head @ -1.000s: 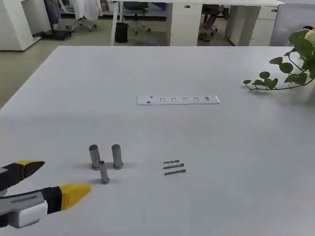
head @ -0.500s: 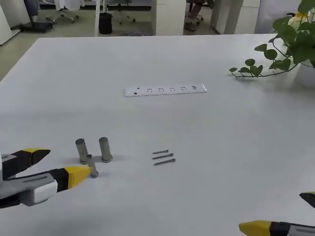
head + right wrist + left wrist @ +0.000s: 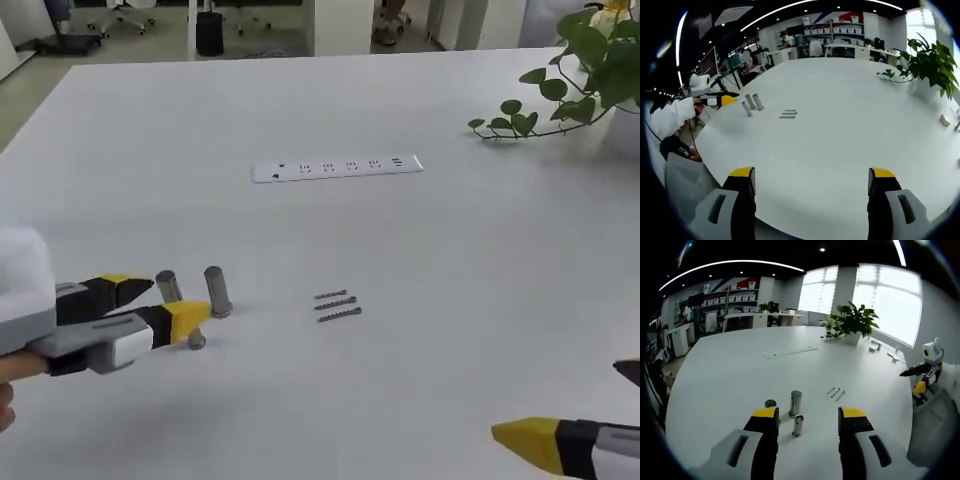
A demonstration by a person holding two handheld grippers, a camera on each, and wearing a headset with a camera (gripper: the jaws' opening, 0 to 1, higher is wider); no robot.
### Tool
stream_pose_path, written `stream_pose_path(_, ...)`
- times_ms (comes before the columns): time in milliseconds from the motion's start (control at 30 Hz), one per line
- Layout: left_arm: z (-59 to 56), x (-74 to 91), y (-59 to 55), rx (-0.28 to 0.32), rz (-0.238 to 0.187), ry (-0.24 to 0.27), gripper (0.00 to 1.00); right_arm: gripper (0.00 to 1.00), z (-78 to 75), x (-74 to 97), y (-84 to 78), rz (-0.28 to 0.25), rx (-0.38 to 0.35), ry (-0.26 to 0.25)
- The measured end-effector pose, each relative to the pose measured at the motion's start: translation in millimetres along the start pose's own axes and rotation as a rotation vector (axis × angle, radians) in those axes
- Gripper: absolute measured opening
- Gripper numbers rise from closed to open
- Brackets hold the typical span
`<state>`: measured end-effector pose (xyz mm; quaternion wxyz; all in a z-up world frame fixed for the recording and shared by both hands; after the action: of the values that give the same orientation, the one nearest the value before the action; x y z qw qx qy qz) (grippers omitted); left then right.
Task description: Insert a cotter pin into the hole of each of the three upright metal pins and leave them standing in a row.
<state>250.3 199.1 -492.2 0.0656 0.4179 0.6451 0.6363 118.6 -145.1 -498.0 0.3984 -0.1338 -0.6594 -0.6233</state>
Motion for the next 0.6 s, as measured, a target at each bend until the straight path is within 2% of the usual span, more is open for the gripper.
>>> stream_pose_path(333, 0.8, -15.0, -8.4, -0.011, 0.045, -0.032, 0.38, 0.91, 5.6, -2.5, 0.0, 0.002, -0.004, 0.003)
stream_pose_path(533, 0.5, -24.9, -18.3, -0.048, 0.090, -0.042, 0.33, 0.91, 4.2, -2.5, -0.8, 0.000, -0.006, -0.006)
stream_pose_path(600, 2.1, -27.1, -21.9, -0.067, 0.105, -0.032, 0.34, 0.91, 2.7, -1.5, 0.5, -0.021, -0.026, -0.014)
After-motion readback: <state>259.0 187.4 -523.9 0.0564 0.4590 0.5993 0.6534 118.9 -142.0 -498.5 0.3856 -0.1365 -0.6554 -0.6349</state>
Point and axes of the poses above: the centre of the closed fingertips' face, and the gripper's own axes: x roughly backward along the fingers, z roughly to its left, y roughly out of its top, the point moved 5 cm from there along x, roughly backward along the fingers, and after that the axes turned 1 degree about x, right-handed, at the moved point
